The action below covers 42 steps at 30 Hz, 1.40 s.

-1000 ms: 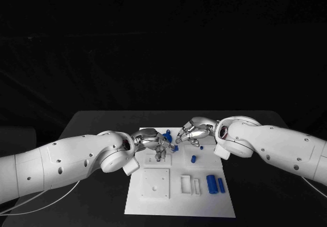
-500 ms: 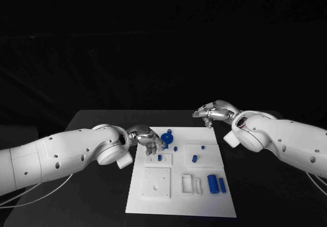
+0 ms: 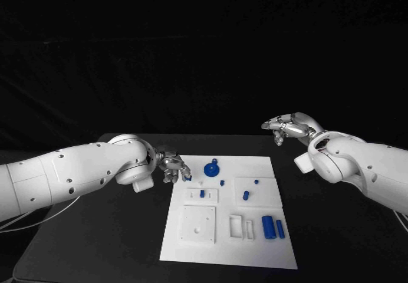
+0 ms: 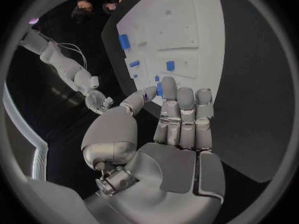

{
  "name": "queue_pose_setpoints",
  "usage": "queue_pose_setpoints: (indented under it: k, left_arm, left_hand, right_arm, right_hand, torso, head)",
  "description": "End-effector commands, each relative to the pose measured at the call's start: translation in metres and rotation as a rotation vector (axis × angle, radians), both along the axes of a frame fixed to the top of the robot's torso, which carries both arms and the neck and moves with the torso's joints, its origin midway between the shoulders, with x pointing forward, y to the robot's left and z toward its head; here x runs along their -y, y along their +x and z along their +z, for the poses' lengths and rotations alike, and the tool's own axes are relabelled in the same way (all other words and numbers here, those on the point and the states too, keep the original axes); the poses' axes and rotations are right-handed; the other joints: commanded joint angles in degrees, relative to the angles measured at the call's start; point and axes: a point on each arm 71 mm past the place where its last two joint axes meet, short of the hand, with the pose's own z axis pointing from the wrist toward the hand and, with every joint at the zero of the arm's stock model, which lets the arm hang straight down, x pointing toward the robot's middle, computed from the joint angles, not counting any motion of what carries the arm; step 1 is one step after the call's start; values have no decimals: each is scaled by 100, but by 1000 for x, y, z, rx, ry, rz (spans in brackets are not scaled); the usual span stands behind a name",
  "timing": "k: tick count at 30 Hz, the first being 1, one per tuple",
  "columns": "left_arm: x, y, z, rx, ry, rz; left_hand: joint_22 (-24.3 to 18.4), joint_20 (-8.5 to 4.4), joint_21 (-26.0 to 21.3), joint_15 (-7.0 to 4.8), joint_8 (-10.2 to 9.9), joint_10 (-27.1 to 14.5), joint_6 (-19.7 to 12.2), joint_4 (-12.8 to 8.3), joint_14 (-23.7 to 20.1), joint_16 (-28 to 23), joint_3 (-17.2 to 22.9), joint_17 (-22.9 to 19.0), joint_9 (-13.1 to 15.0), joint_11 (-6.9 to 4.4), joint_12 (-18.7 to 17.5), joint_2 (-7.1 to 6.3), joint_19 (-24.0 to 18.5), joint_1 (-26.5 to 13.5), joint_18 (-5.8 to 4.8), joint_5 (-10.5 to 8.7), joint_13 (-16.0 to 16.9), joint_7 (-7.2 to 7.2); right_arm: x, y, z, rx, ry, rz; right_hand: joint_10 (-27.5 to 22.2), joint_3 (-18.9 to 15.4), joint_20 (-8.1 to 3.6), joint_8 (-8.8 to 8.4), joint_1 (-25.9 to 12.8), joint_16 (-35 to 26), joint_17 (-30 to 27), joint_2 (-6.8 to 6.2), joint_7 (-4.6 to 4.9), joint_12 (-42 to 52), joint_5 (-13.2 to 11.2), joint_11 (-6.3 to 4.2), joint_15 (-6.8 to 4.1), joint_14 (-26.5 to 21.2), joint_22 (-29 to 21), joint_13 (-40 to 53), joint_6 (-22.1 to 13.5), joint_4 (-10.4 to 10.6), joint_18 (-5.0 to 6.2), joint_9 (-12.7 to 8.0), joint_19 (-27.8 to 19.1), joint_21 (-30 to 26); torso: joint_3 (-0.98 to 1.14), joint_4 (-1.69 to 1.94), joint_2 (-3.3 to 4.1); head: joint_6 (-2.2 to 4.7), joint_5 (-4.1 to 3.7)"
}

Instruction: Assemble the parts on the task board

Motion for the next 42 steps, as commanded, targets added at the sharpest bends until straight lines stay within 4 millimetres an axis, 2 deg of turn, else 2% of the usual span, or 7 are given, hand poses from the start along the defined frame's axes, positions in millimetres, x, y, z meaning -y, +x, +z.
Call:
queue_pose_setpoints:
  k: [1,9,13,16,24,28,42]
  left_arm:
    - [-2,-2,-10,-21,191,-38]
    - [2,2,-22,4,291,-30]
    - [8,5,-23,18,311,-46]
    - [11,6,-23,26,305,-48]
    - [20,5,-28,36,290,-54]
    - [24,4,-30,40,286,-54]
    - [34,0,-45,60,267,-69]
  left_hand:
    - [112,-661,26,-380,-7,337,347,-243,418,42,609,11,238,-288,44,16,43,-68,75,13,18,-286]
    - [118,-683,86,-393,-44,384,410,-242,463,99,789,46,324,-300,113,-7,80,-177,79,-10,84,-300]
    - [120,-687,107,-395,-59,390,435,-240,469,119,854,59,353,-303,138,-14,84,-218,79,-19,109,-304]
    - [120,-686,117,-388,-72,393,455,-240,468,135,910,72,372,-303,159,-24,76,-251,77,-25,129,-306]
    - [121,-691,151,-391,-90,402,495,-240,483,168,977,93,410,-312,201,-29,87,-312,80,-30,165,-315]
    - [124,-700,185,-402,-92,418,533,-240,504,207,999,115,441,-325,248,-27,109,-355,87,-31,199,-329]
    - [125,-717,261,-432,-127,417,595,-243,514,279,1035,155,503,-337,346,15,123,-471,99,-129,270,-343]
  right_arm:
    - [3,0,5,42,22,-15]
    - [5,0,10,64,22,-28]
    - [4,0,10,69,24,-29]
    - [3,0,11,76,25,-30]
    - [0,-1,12,83,28,-25]
    - [-1,-1,12,82,26,-24]
    - [-4,-2,11,77,23,-15]
  right_hand:
    - [-19,-8,28,8,-11,-14,-21,66,23,-32,41,-5,-4,-57,-5,-15,-43,-32,167,3,-9,-39]
    - [-18,-33,36,20,2,5,-72,80,19,-24,186,-8,-4,-67,1,-62,-33,-80,167,6,-3,-59]
    - [-45,-51,59,21,-7,-14,-118,74,23,-41,261,-3,10,-126,10,-105,-38,-106,167,3,-60,-96]
    - [-63,-57,79,22,-8,-29,-151,80,27,-56,288,1,22,-170,23,-138,-42,-121,166,2,-105,-117]
    - [-84,-58,111,29,5,-39,-211,94,29,-77,362,4,38,-218,44,-198,-38,-146,167,1,-158,-148]
    - [-86,-66,128,32,12,-21,-252,91,31,-73,539,6,44,-231,65,-237,-39,-165,167,0,-170,-158]
    - [-89,-60,134,41,54,9,-296,105,30,-56,665,5,46,-243,89,-275,-33,-190,167,-1,-165,-165]
  torso:
    - [8,-9,-25]
    - [32,-12,-65]
    - [32,2,-61]
    - [38,-6,-59]
    - [34,-7,-59]
    - [32,1,-61]
    - [33,-9,-60]
  head:
    - [-51,49]
    - [-118,113]
    - [-117,113]
    - [-140,128]
    - [-181,103]
    - [-205,86]
    - [-252,76]
